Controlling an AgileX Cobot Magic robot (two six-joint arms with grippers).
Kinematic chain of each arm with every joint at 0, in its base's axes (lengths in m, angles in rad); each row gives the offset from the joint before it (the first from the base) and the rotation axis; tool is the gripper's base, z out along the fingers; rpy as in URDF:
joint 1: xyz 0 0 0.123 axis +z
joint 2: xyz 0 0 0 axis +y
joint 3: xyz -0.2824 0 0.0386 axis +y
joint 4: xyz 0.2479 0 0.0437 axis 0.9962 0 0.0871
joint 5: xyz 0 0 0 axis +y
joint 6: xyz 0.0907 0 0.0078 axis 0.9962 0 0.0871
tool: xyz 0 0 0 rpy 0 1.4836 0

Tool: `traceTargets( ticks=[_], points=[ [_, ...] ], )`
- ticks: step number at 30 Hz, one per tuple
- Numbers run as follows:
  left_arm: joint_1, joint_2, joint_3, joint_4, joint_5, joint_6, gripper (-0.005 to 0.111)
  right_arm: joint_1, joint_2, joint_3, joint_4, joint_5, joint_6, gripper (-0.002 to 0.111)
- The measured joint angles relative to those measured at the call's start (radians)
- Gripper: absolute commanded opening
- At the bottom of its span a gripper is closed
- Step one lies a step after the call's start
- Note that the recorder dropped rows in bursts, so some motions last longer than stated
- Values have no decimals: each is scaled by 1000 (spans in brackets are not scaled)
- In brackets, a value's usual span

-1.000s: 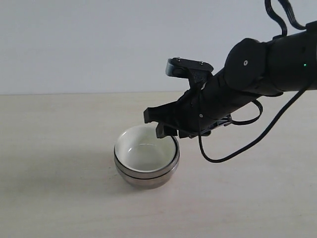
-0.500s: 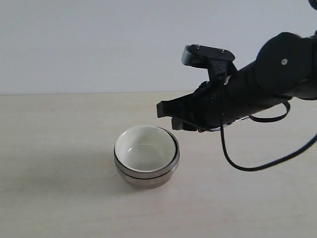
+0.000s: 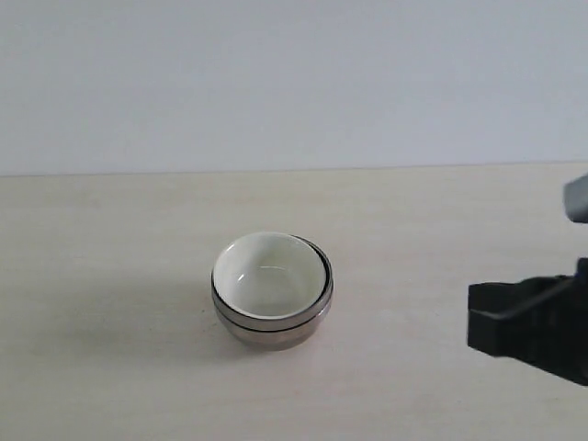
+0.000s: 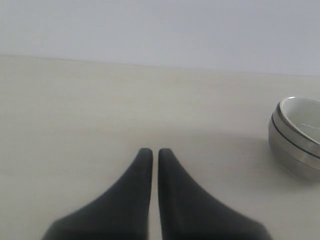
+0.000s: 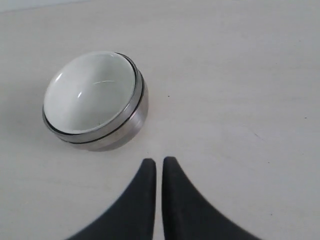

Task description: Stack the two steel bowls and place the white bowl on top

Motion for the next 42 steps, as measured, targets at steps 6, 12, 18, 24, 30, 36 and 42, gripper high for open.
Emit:
traceTargets(
  ticks=[6, 12, 18, 24, 30, 36, 42],
  points=[
    [0, 0, 0, 0, 0, 0, 4, 0, -308, 210, 0, -30, 17, 0],
    [0, 0, 0, 0, 0, 0, 4, 0, -411, 265, 2, 40, 56, 0],
    [0, 0, 0, 0, 0, 0, 4, 0, -421, 271, 2, 103, 75, 0],
    [0, 0, 0, 0, 0, 0, 4, 0, -421, 271, 2, 108, 76, 0],
    [0, 0, 0, 0, 0, 0, 4, 0, -421, 271, 2, 108, 74, 0],
    [0, 0, 0, 0, 0, 0, 4, -21, -465, 271, -19, 100, -55, 0],
    [0, 0, 0, 0, 0, 0, 4, -179, -689, 271, -21, 128, -80, 0]
  ],
)
